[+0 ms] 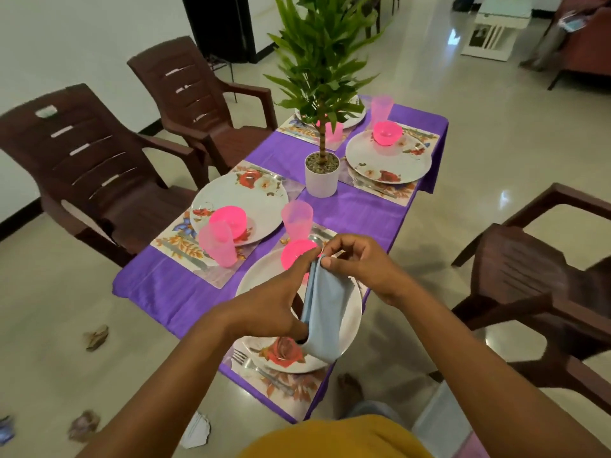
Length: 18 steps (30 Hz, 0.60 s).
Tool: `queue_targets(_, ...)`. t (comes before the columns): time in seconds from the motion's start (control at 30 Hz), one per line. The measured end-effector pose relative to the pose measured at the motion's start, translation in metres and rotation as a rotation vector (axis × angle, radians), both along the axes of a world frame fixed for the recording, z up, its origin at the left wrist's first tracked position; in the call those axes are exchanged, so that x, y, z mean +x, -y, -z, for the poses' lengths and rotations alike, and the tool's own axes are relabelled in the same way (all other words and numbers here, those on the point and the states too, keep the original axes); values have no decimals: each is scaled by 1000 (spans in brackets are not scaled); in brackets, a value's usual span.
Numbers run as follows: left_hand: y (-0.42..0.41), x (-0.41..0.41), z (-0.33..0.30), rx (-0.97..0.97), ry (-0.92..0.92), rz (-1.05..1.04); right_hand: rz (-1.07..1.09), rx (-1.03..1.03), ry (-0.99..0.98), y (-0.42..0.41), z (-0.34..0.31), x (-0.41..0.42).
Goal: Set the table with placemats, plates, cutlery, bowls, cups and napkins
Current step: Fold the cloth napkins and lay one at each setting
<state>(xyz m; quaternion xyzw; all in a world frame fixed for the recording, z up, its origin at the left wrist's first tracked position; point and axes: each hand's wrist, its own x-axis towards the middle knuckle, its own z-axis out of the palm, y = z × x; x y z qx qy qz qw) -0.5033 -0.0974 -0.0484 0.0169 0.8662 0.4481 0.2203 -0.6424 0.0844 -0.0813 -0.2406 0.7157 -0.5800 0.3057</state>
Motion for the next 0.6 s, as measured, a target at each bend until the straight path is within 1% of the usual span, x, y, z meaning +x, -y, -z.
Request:
queue_targets(0.1, 0, -19, 1, -30, 12, -65, -52, -27, 53, 8, 1, -27)
queue_targets(0.23, -1, -39, 0, -37, 82, -155, -136, -46, 65, 19, 3, -60)
queue_targets(0.33, -3, -51, 1, -40, 93, -186, -214, -58, 76, 26, 4, -80)
queue_targets(0.43, -5, -61, 1, -86, 113, -213, -287, -62, 85, 34, 7, -98)
queue_targets(0.6, -10, -75, -1, -136, 150, -244, -363, -71, 145, 44, 10, -118)
